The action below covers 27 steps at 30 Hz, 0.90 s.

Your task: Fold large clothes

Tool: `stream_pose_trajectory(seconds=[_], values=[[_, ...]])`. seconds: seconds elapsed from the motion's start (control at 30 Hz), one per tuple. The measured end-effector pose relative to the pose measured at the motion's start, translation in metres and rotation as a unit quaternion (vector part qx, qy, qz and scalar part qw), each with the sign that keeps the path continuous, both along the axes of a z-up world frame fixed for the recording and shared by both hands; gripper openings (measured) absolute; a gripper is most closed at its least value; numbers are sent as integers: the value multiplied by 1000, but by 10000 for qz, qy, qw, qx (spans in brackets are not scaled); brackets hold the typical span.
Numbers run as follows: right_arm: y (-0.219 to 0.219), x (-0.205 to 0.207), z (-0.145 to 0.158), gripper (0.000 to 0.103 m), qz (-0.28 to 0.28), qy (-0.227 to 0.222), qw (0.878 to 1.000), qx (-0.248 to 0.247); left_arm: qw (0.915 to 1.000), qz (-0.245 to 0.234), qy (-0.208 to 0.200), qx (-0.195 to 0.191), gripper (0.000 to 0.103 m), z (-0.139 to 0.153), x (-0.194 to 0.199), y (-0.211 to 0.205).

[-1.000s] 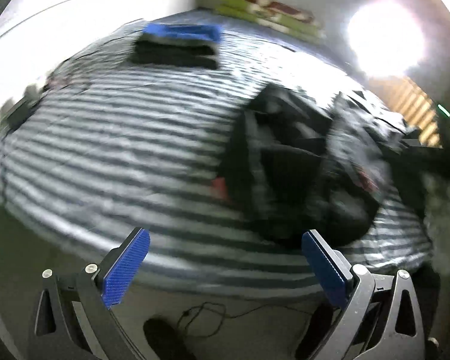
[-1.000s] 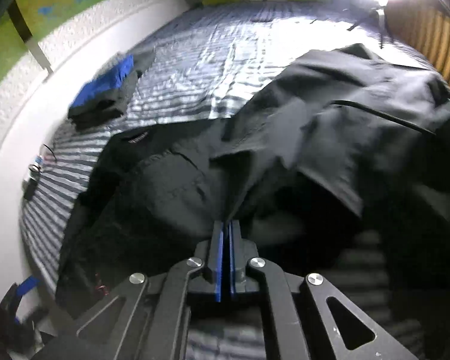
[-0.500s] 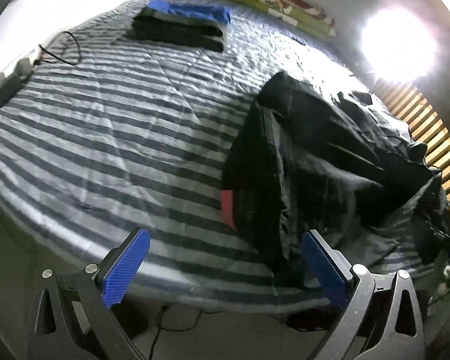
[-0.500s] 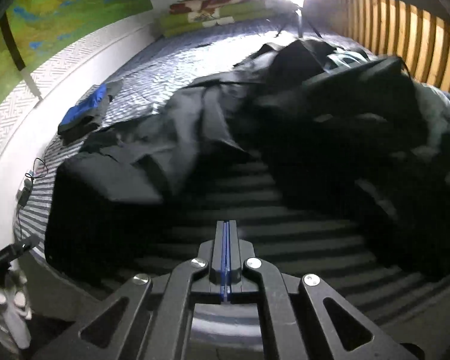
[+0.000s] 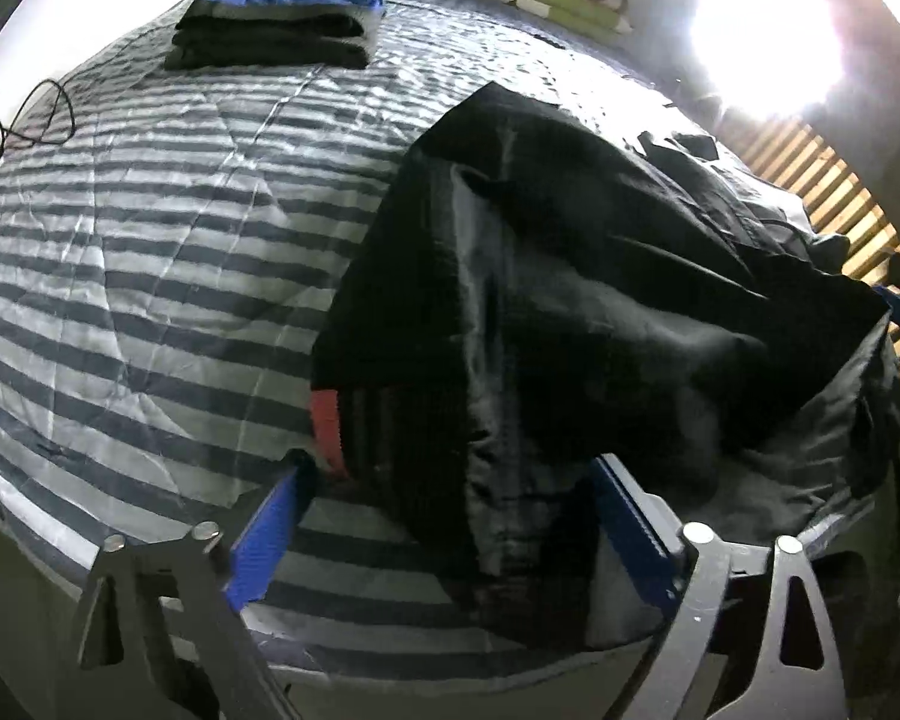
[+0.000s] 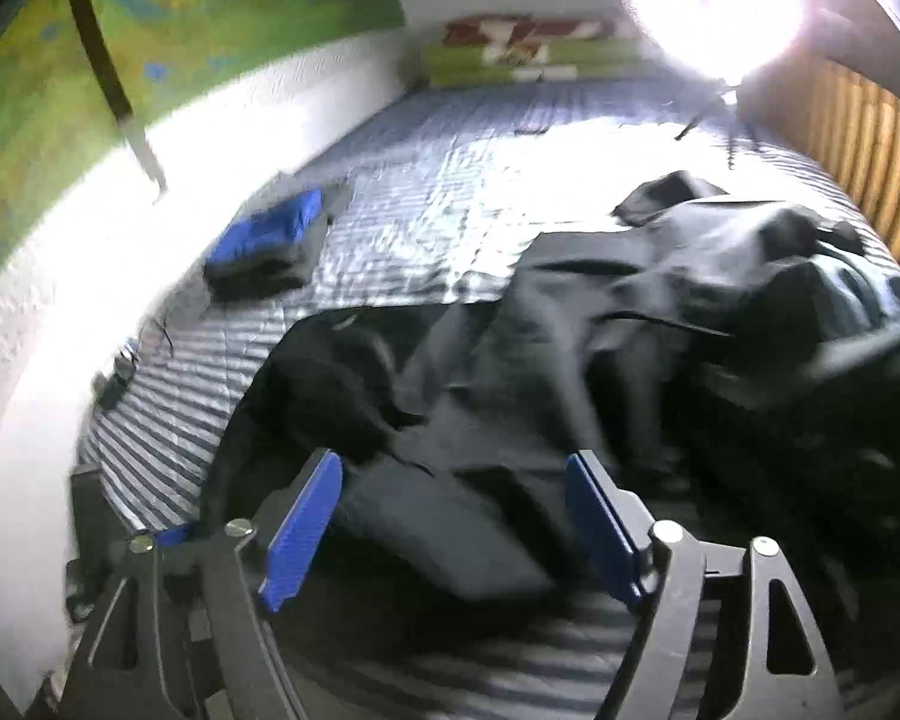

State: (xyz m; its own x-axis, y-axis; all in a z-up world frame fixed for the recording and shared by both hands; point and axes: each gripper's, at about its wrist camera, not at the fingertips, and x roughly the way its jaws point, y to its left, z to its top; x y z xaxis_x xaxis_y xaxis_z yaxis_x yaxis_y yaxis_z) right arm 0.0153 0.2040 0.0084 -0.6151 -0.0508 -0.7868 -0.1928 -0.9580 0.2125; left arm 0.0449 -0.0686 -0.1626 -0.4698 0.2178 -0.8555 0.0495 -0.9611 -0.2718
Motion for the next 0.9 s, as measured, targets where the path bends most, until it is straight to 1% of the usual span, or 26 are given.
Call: stream_pose_trajectory(seconds=[0.03, 0.07, 0.1, 0.13, 0.17, 0.2, 0.23, 0.27, 0.3, 0.33, 0.37, 0.43, 0.5, 0.53, 0.6, 0.67, 0.77, 0.8, 0.87, 0.9], values=[[-8, -9, -6, 74, 33, -160, 9998, 127, 10000, 16, 34, -40, 93, 4, 2, -2], [-20, -24, -20, 74, 138, -431, 9981, 409, 9999, 47, 83, -82, 93, 8, 4, -5], [-26, -28, -27, 74, 209, -547, 9964, 620, 9998, 102, 129, -118, 93, 12, 6, -11], [-33, -32, -37, 74, 278, -703, 9926, 950, 9997, 149, 157, -119, 93, 15, 7, -17], [-36, -34, -47, 68, 356, -862, 9878, 1250, 9995, 220, 182, -95, 95, 18, 9, -25], [-36, -32, -53, 59, 411, -930, 9856, 1351, 9994, 292, 189, -67, 96, 20, 11, -34], [-32, -27, -57, 33, 463, -990, 9855, 1298, 9991, 379, 181, -37, 98, 21, 11, -42], [-24, -21, -61, 13, 515, -1069, 9871, 1071, 9988, 468, 166, 10, 99, 20, 12, -51], [-13, -13, -61, 8, 486, -1091, 9899, 763, 9984, 540, 130, 73, 99, 19, 11, -59], [-6, -6, -60, 6, 402, -1063, 9915, 632, 9979, 625, 65, 159, 99, 16, 11, -67], [6, 6, -54, 3, 238, -936, 9939, 528, 9972, 695, 3, 278, 99, 13, 10, -73], [21, 23, -44, 3, 39, -749, 9961, 467, 9948, 794, -74, 629, 99, 5, 6, -78], [38, 39, -33, 3, -171, -605, 9977, 269, 9925, 747, -165, 958, 99, -1, 2, -73], [45, 45, -29, 3, -268, -546, 9980, 178, 9919, 694, -179, 1044, 99, -3, 0, -67], [55, 55, -22, 3, -482, -461, 9977, 135, 9930, 485, -155, 1064, 99, -3, -1, -51], [65, 60, -18, 3, -655, -366, 9971, 79, 9944, 130, -153, 1038, 99, 1, 0, -28], [73, 59, -20, 3, -735, -386, 9965, -32, 9934, -362, -184, 1072, 99, 8, 9, 5], [73, 60, -22, 3, -744, -391, 9964, -48, 9929, -428, -205, 1089, 99, 10, 14, 13], [73, 59, -23, 3, -742, -407, 9964, -92, 9955, -426, -38, 845, 99, 19, 30, 28], [73, 60, -23, 3, -736, -403, 9964, -122, 9967, -543, 135, 589, 99, 25, 38, 37]])
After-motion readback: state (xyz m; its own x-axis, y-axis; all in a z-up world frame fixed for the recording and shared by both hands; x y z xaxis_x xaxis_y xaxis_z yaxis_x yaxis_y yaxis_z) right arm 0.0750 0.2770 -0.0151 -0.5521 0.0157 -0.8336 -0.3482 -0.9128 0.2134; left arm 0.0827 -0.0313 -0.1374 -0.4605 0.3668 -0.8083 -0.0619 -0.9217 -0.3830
